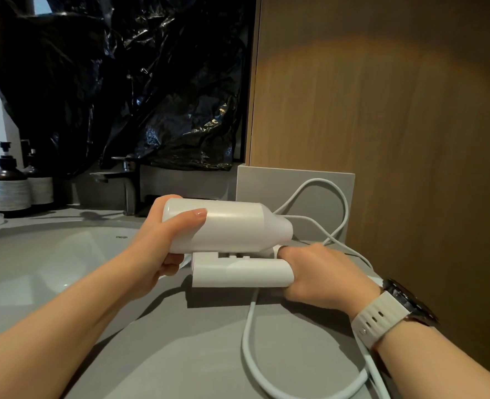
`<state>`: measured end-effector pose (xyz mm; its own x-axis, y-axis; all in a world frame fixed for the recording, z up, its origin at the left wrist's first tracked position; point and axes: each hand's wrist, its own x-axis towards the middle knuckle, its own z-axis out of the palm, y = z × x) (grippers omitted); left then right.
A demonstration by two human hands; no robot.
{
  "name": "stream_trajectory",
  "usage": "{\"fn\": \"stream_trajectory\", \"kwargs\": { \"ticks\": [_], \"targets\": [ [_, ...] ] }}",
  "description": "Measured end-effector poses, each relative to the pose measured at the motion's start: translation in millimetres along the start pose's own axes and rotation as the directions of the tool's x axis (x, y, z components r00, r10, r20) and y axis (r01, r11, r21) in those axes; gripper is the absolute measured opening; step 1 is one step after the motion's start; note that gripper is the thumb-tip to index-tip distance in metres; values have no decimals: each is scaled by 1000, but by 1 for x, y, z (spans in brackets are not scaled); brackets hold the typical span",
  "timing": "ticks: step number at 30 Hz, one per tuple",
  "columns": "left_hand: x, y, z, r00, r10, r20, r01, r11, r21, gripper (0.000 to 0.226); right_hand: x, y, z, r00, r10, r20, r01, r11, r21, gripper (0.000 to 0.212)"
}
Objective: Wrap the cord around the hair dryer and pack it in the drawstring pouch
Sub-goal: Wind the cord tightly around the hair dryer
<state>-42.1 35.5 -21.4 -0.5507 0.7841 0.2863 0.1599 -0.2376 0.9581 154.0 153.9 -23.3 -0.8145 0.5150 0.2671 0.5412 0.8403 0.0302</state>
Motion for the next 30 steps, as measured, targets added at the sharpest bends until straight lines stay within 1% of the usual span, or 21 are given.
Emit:
{"fn": "stream_trajectory", "kwargs": {
  "ticks": [4, 6, 8, 9, 11, 14, 18, 23, 27, 30],
  "targets": [
    [2, -3, 0, 1000, -17, -13, 16, 1000, -21, 43, 3, 6, 2, 999, 49, -15, -47, 991, 122, 29],
    [4, -5, -1, 999, -35, -29, 34, 999, -37, 37, 4, 7, 3, 999, 52, -11, -49, 982, 182, 30],
    [5, -6, -1, 998, -48, -36, 46, 997, -58, 26, 5, 8, 3, 999, 46, -13, -42, 975, 220, 32],
    [6, -6, -1, 998, -49, -36, 47, 997, -62, 25, 5, 9, 3, 999, 45, -10, -41, 969, 245, 33],
    [6, -5, -1, 998, -38, -46, 34, 997, -72, 35, 4, 9, 1, 999, 37, 10, -38, 956, 290, 36],
    [5, -5, 0, 998, -30, -52, 26, 997, -66, 38, 1, 8, -3, 999, 33, 32, -42, 948, 315, 41],
    [5, -8, 1, 999, -33, -44, 31, 998, -45, 25, -3, 6, -5, 999, 43, 31, -51, 943, 328, 42],
    [-4, -10, 2, 998, -40, -40, 40, 999, 1, 32, -19, 1, -4, 997, 64, 33, -71, 936, 345, 39],
    [-18, -13, 3, 997, -82, -17, 81, 997, -6, 40, -39, 0, -10, 995, 94, 25, -96, 933, 348, 41],
    [-29, -13, 7, 995, -97, -1, 97, 995, -35, 50, -54, -1, -15, 994, 105, 11, -102, 928, 358, 39]
  ]
}}
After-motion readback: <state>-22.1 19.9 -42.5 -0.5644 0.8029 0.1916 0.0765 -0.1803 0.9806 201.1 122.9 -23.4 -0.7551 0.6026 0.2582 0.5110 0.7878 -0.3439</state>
